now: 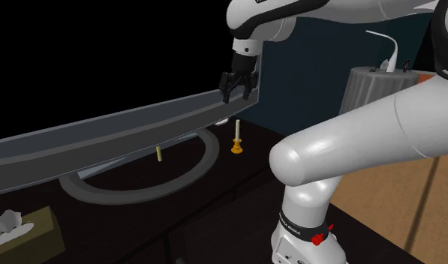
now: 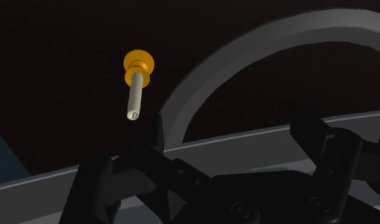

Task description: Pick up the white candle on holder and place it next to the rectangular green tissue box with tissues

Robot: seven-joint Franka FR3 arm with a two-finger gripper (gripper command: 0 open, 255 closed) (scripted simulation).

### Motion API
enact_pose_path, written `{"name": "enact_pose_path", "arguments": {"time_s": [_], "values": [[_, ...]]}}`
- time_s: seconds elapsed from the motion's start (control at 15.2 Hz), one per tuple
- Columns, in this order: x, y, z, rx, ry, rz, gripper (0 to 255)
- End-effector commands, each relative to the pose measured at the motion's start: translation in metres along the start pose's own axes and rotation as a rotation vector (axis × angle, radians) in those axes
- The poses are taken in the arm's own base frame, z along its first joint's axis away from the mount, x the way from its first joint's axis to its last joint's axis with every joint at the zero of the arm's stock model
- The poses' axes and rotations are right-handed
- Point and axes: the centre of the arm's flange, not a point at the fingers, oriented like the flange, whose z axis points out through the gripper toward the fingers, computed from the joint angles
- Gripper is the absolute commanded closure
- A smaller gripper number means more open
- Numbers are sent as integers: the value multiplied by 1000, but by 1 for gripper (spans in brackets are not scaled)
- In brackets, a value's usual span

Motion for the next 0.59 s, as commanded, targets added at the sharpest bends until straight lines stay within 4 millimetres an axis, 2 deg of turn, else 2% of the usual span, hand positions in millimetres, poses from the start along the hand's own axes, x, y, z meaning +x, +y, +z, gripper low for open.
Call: {"name": "enact_pose_path", "arguments": {"time_s": [0.0,0.53], "values": [[-4,15,21,7,29,-17,0],[-14,74,114,36,134,-79,0]]}}
